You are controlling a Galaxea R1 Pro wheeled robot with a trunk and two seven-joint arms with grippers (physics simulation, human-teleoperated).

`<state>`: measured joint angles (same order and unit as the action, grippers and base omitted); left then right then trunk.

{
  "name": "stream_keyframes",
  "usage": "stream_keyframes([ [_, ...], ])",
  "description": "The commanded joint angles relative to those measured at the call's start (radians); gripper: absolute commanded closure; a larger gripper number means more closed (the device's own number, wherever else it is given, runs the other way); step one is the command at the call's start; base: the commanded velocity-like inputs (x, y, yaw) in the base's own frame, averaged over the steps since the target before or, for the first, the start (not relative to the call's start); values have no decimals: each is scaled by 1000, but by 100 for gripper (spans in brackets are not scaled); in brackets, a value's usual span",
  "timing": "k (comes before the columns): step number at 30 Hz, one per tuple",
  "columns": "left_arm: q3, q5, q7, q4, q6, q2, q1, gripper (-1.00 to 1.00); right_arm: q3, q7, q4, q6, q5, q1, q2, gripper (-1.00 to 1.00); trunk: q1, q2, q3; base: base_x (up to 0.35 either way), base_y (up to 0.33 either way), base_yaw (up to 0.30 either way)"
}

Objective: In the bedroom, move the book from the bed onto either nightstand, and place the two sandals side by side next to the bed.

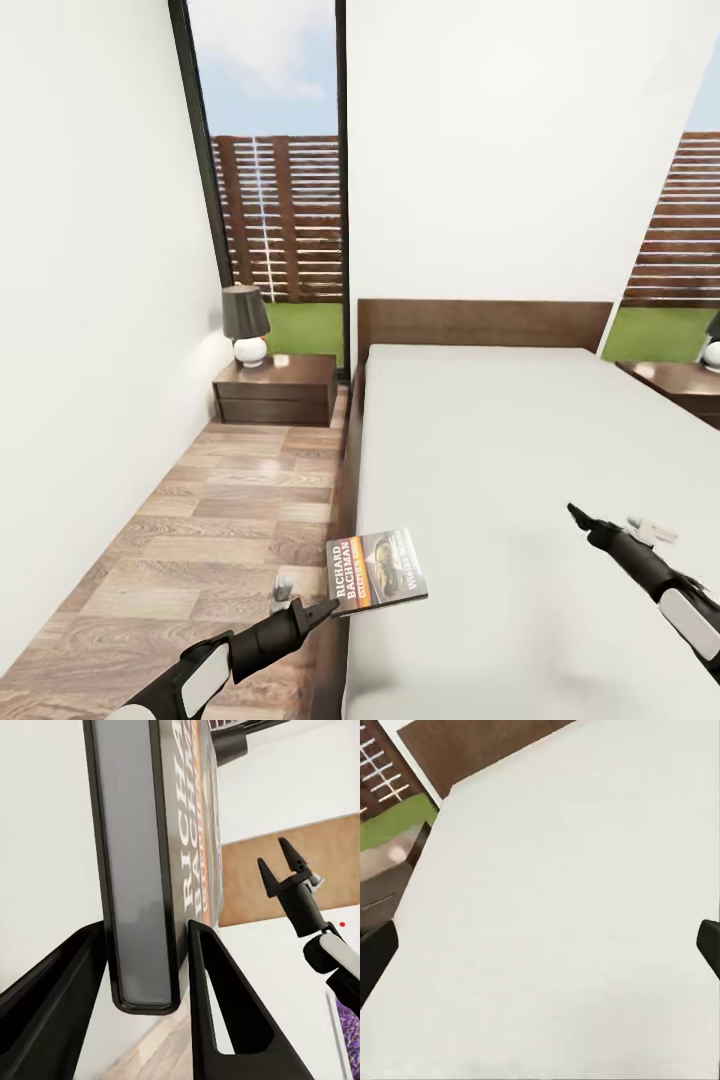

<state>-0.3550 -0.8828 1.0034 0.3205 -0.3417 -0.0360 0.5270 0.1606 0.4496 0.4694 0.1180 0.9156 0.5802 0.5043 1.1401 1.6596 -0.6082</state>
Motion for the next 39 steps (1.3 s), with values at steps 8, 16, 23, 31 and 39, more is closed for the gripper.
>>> stream_keyframes([
  [8,-5,-10,1,0,-10,-1,1,100,5,300,-5,-411,11,1,3,-100,-31,-56,24,0,0,0],
  [16,-4,-10,1,0,-10,-1,1,100,0,519,-213,-439,11,1,15,-100,-62,-112,49,0,0,0],
  [23,-4,-10,1,0,-10,-2,1,100,0,574,-250,-573,7,1,29,-100,-88,-161,71,0,0,0],
  [31,-4,-10,0,0,-10,-2,1,100,3,573,-253,-592,7,1,30,-100,-119,-217,96,0,0,0],
  [39,-5,-10,0,0,-10,-2,1,100,3,570,-255,-553,8,1,30,-100,-150,-273,121,0,0,0],
])
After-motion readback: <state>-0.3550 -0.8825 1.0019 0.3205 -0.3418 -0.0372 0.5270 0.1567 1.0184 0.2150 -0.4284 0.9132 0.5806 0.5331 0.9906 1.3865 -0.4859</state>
